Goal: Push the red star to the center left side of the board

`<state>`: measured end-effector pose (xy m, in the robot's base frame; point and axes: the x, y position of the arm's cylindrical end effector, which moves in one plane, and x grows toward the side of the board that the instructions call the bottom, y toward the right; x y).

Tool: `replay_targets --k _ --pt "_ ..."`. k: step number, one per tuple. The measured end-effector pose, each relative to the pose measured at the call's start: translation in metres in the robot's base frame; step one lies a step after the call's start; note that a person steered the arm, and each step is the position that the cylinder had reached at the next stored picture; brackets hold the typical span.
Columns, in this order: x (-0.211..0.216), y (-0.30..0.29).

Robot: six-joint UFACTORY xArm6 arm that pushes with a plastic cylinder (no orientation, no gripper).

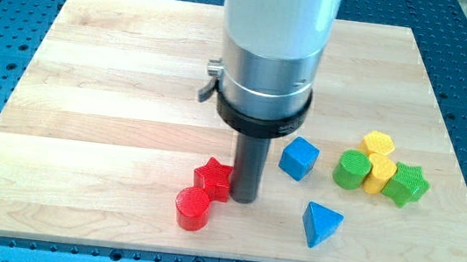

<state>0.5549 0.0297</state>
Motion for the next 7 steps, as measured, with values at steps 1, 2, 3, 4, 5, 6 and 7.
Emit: replay_targets --k 1,2,3,4,5,6,7 --pt "0.004 -0.017" --pt "0.010 -0.046" --pt "-0.021 -0.098" --pt "-0.046 -0.144" --pt "-0.022 -0.116" --pt "-0.048 -0.178" --pt "-0.018 -0.177"
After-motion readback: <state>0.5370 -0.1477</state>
